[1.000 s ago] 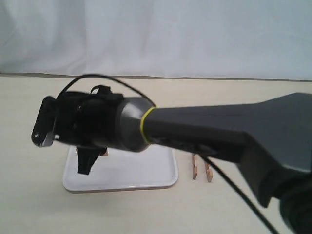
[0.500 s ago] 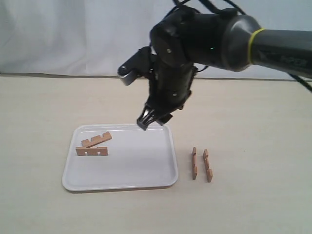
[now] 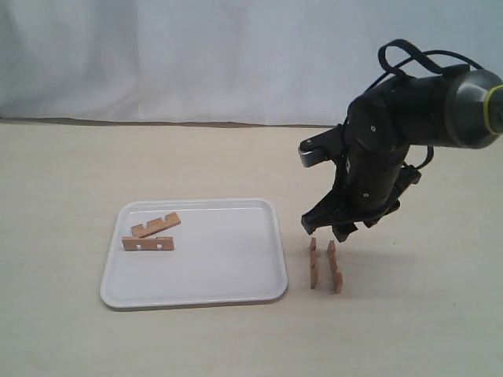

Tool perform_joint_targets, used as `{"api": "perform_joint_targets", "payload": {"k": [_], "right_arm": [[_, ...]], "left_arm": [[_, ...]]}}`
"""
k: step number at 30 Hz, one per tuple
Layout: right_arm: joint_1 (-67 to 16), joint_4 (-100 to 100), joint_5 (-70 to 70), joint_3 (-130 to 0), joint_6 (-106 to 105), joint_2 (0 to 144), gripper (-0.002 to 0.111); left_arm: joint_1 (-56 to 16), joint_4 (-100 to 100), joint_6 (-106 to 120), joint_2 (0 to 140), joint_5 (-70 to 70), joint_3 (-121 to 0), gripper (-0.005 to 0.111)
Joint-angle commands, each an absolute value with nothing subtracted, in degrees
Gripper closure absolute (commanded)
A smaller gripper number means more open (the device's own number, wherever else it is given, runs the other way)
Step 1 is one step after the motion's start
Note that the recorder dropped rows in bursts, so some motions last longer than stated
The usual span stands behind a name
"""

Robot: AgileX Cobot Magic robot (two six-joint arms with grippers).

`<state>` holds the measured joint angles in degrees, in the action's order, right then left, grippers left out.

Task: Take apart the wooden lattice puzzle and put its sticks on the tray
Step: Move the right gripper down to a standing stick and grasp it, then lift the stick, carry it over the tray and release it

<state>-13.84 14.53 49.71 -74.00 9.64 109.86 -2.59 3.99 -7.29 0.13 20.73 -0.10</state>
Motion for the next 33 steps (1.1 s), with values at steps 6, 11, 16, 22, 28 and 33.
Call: {"api": "perform_joint_targets", "payload": {"k": [6, 11, 16, 22, 28, 33], "right_arm": [[-13.4, 14.2, 36.1, -67.1, 15.9, 109.3, 0.060], [-13.4, 14.2, 35.8, -66.9, 16.1, 109.5, 0.062], [-13.4, 14.2, 35.8, -66.9, 16.9, 111.7, 0.067], [-13.4, 14.2, 34.5, -66.9, 16.9, 113.2, 0.070], [-13.4, 13.8, 33.1, -66.9, 18.6, 113.2, 0.091], [-13.4, 13.8, 32.7, -66.9, 20.7, 113.3, 0.093]], "left_arm": [[-2.7, 4.0, -7.6, 0.0, 20.2, 0.0, 0.107], [-2.7, 4.0, -7.6, 0.0, 20.4, 0.0, 0.107], [-2.7, 4.0, -7.6, 0.0, 20.4, 0.0, 0.107], [-2.7, 4.0, -7.6, 0.0, 20.4, 0.0, 0.107], [-2.7, 4.0, -7.6, 0.0, 20.4, 0.0, 0.107], [-2.7, 4.0, -7.6, 0.0, 20.4, 0.0, 0.107]]}}
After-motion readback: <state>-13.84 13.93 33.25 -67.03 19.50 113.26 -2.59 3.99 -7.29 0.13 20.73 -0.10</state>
